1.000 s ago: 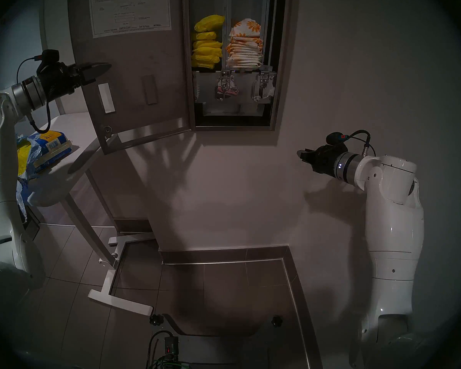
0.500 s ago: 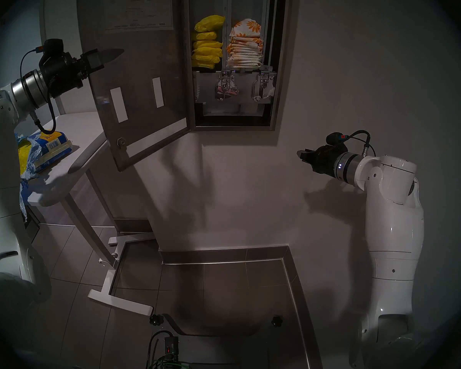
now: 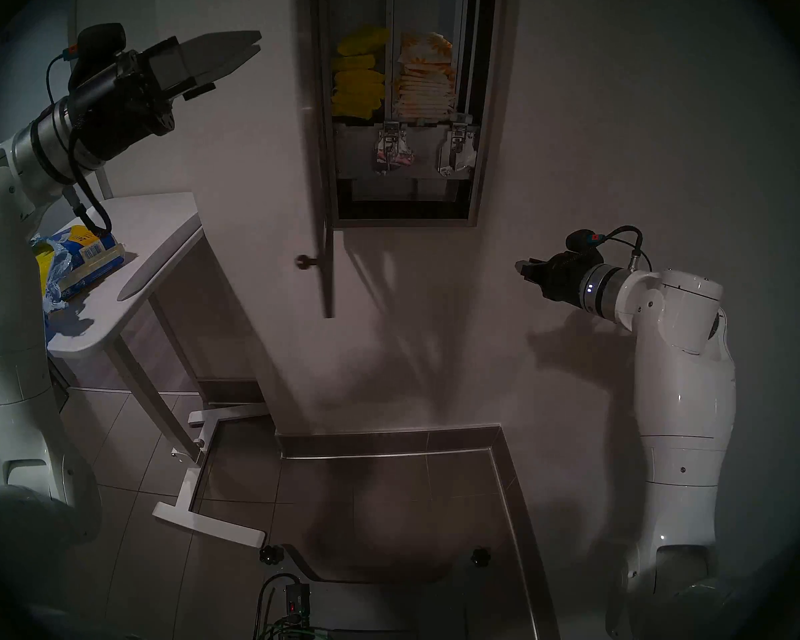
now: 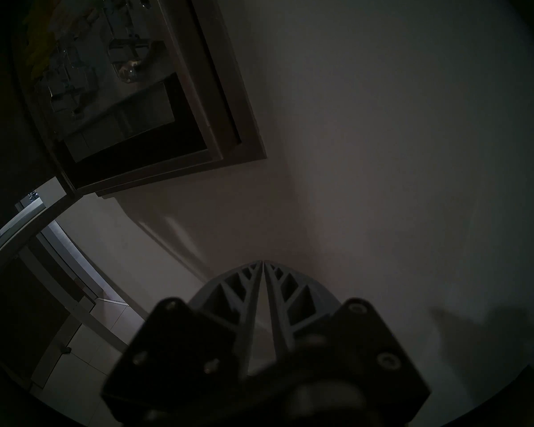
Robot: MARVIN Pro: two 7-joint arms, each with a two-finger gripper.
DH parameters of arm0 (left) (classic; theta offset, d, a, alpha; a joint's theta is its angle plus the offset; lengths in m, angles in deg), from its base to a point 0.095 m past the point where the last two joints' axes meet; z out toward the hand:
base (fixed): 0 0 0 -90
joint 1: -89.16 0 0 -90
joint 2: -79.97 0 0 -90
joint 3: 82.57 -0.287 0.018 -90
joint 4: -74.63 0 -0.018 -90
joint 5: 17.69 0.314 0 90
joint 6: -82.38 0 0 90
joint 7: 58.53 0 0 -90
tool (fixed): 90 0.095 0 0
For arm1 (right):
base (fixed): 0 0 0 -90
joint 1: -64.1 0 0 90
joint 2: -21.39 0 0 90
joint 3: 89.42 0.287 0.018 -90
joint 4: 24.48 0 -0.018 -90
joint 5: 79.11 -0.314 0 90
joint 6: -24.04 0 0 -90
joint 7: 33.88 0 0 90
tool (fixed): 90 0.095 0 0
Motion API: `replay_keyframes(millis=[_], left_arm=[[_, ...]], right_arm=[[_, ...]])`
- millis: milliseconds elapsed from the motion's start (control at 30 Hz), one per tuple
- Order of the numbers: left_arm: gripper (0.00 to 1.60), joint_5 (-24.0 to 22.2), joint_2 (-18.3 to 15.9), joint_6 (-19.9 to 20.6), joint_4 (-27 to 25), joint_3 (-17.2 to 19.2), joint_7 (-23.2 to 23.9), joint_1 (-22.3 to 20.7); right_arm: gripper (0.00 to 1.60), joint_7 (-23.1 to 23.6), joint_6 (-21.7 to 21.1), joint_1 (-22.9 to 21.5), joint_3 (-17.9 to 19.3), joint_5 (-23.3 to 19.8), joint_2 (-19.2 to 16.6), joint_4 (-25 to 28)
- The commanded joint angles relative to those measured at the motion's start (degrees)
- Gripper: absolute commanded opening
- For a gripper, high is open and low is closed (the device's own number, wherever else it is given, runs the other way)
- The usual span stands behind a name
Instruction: Open the dispenser door, put the pads inside, close the door
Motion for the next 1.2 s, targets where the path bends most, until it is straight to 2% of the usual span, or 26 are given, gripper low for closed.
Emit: replay_keyframes(millis=[0,67,100,167,300,500,533,700,733,867,900,933,967,1000,1167], left_arm=[[1.60,-7.05,-2.53,-0.19,-4.54,1.46,1.55,4.14],[1.60,-6.99,-3.32,-0.19,-6.14,1.71,-3.15,5.13],[1.60,-2.96,-2.95,-0.19,-8.09,2.64,-5.96,5.26],[1.60,3.28,-4.47,-0.19,-9.76,2.42,-6.70,5.45],[1.60,7.86,-4.91,-1.16,-12.76,1.64,-10.23,8.35],[1.60,15.26,-3.17,-0.51,-16.23,0.33,-17.35,13.89],[1.60,20.01,-2.12,-1.04,-18.45,-0.37,-23.79,16.64],[1.60,20.67,-1.92,-1.06,-18.19,-0.74,-23.55,17.75],[1.60,21.22,-1.88,-1.03,-17.59,-0.82,-22.18,18.40],[1.60,25.05,-1.43,-0.99,-17.68,-2.24,-26.51,21.28],[1.60,27.80,-0.95,-0.88,-17.31,-3.11,-28.93,23.16],[1.60,27.80,-0.95,-0.88,-17.31,-3.11,-28.93,23.16],[1.60,30.42,-0.64,-0.83,-16.78,-3.98,-31.98,24.96],[1.60,31.63,-0.76,-0.88,-16.14,-4.14,-31.88,25.56],[1.60,37.00,0.44,-0.56,-12.87,-5.95,-37.71,29.99]], right_arm=[[0.52,-0.14,0.06,-1.58,0.13,-0.05,-0.30,1.79],[0.52,-0.21,0.06,-1.59,0.13,-0.05,-0.28,1.84],[0.52,-0.19,0.06,-1.59,0.13,-0.05,-0.29,1.82],[0.52,-0.07,0.09,-1.54,0.12,-0.09,-0.33,1.68],[0.52,0.01,0.23,-1.44,0.13,-0.12,-0.33,1.48],[0.52,0.03,0.26,-1.42,0.12,-0.14,-0.34,1.39],[0.52,0.05,0.27,-1.39,0.13,-0.16,-0.33,1.32],[0.52,0.05,0.28,-1.37,0.13,-0.16,-0.33,1.28],[0.52,0.06,0.28,-1.34,0.13,-0.16,-0.33,1.24],[0.52,0.07,0.29,-1.27,0.13,-0.17,-0.32,1.13],[0.52,0.07,0.29,-1.27,0.13,-0.18,-0.32,1.08],[0.52,0.07,0.29,-1.27,0.13,-0.18,-0.32,1.08],[0.52,0.08,0.29,-1.25,0.13,-0.19,-0.32,1.03],[0.52,0.08,0.29,-1.23,0.13,-0.19,-0.31,0.99],[0.52,0.09,0.30,-1.24,0.13,-0.21,-0.32,0.93]])
